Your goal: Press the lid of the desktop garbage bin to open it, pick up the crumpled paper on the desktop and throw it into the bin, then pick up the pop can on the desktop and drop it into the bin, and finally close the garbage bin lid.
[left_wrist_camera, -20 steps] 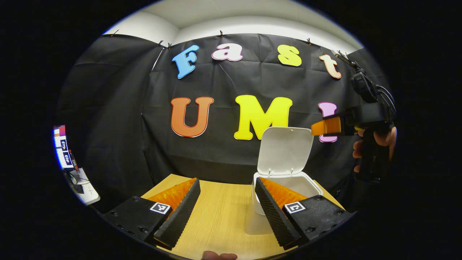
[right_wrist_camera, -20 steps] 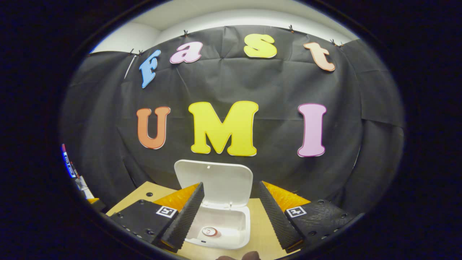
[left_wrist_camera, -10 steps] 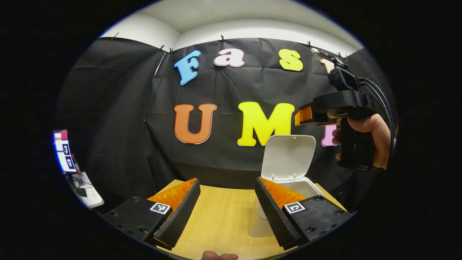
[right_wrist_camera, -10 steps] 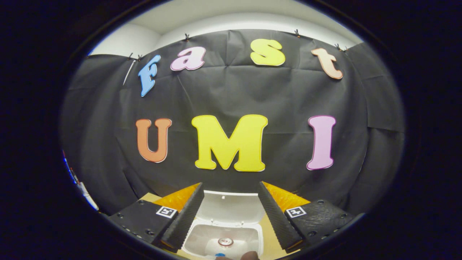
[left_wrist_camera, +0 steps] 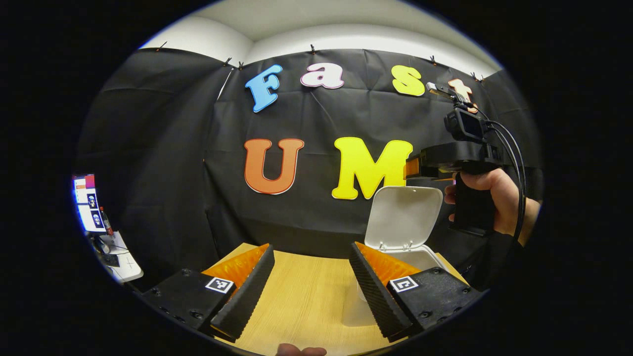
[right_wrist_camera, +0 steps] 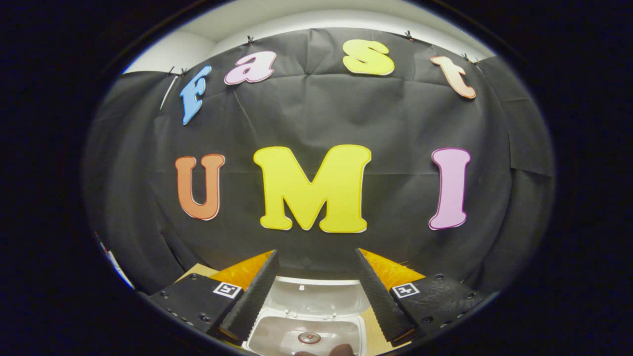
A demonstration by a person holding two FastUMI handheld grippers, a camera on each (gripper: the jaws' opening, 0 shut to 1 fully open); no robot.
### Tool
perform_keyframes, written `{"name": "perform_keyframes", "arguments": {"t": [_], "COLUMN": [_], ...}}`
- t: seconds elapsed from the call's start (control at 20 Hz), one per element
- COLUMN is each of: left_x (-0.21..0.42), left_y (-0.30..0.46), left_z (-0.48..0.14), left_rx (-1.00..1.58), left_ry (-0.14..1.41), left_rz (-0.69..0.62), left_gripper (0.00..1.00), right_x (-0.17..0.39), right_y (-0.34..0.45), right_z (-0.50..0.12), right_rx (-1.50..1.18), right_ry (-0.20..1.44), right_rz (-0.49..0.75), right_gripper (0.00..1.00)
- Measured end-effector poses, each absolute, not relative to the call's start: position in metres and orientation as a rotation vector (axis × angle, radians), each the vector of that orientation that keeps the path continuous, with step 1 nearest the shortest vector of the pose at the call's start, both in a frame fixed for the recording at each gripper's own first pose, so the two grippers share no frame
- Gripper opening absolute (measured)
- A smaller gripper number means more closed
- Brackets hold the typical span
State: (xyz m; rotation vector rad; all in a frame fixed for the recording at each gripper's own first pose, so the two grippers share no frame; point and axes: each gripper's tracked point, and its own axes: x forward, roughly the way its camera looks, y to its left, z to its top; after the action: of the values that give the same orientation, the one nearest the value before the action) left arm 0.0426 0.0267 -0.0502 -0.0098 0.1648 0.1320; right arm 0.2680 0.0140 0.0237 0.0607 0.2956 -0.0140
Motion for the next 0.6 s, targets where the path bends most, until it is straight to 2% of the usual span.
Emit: {"name": "perform_keyframes", "arguments": {"t": [0.6], "left_x": [0.035], "left_y": [0.029], "left_z": [-0.043], "left_rx": [-0.005], "left_ry": [0.154], "left_rz": [0.138], "left_gripper": [0.98], "right_x": [0.267], "right_y": [0.015], "right_z": [0.007], "right_rx": [0.07], "right_ry": [0.35], "right_rz": [-0.018], "right_gripper": [0.95]}}
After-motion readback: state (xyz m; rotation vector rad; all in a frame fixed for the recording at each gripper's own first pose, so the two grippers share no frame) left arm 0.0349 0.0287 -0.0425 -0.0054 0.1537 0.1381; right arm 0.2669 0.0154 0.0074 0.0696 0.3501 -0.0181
